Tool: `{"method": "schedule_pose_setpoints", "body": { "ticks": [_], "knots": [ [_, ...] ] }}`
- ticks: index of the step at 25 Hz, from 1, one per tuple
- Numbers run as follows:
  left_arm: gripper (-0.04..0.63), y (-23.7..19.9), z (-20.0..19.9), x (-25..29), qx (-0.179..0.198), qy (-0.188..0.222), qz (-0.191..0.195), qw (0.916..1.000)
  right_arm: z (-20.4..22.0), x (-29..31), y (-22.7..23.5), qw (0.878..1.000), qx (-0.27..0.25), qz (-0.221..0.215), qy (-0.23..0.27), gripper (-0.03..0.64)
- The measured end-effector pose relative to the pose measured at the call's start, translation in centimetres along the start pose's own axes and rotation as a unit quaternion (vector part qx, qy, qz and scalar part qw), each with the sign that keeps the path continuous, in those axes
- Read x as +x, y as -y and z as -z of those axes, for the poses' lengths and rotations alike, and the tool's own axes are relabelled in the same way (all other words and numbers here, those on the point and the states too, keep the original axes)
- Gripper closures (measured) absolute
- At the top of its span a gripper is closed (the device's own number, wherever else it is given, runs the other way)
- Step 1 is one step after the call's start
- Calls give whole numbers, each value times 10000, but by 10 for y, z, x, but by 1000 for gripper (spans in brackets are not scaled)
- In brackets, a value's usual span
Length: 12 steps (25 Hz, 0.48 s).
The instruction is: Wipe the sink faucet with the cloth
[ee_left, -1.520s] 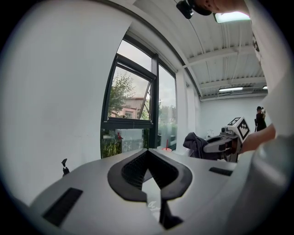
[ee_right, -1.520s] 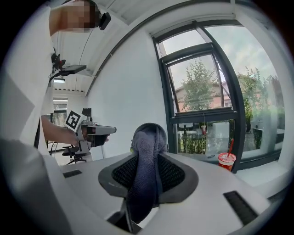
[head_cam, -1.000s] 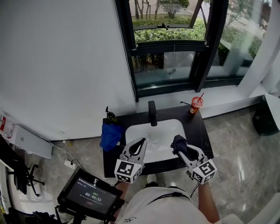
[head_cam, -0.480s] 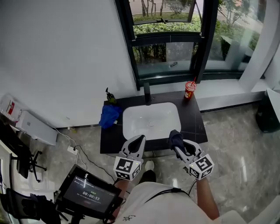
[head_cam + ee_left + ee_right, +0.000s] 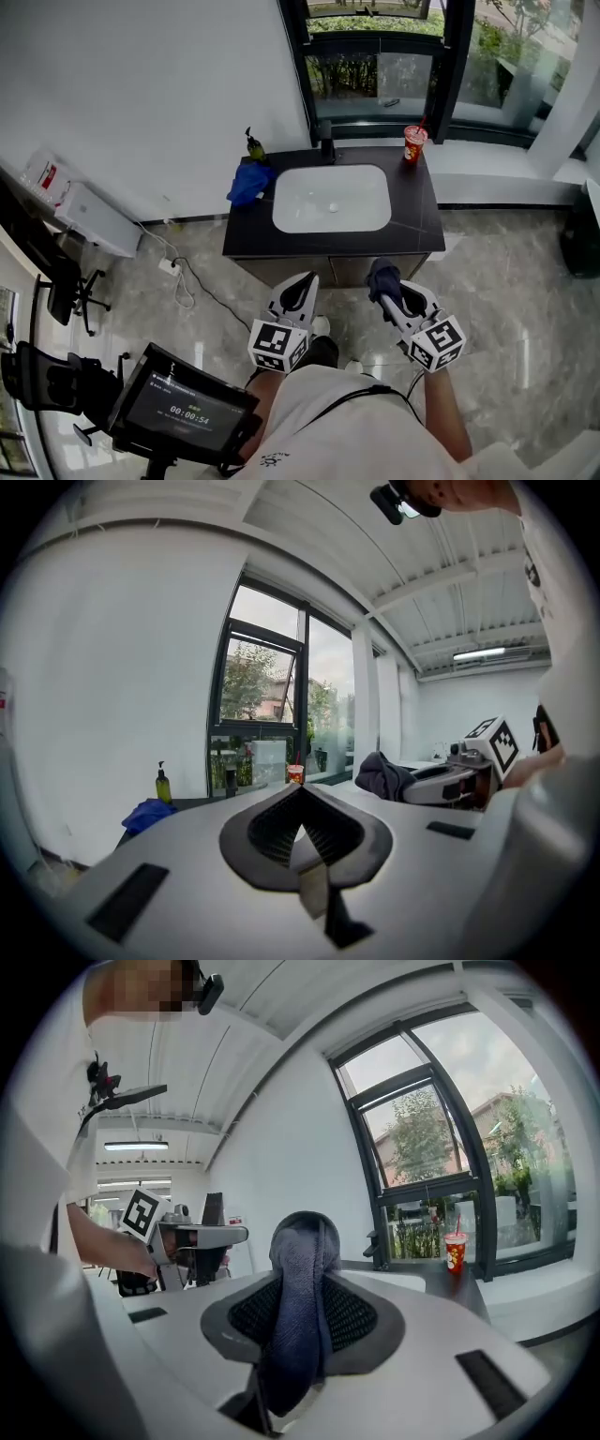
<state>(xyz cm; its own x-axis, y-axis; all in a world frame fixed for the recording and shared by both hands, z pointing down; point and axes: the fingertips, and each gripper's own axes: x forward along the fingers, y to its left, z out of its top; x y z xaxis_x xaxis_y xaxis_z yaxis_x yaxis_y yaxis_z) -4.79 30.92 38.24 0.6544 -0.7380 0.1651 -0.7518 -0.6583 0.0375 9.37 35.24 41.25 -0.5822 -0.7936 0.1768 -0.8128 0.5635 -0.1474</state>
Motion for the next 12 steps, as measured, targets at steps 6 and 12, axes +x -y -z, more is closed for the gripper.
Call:
{"method": "schedule_pose_setpoints", "body": {
  "ticks": [6, 12],
  "knots": [
    [601, 5, -12, -25, 147, 6, 6, 9999, -22, -18, -26, 9997, -162, -4, 188, 495],
    [601, -1, -31, -26, 150, 93, 85, 9998, -36, -12, -30, 9994, -322, 54, 121, 495]
  ]
}}
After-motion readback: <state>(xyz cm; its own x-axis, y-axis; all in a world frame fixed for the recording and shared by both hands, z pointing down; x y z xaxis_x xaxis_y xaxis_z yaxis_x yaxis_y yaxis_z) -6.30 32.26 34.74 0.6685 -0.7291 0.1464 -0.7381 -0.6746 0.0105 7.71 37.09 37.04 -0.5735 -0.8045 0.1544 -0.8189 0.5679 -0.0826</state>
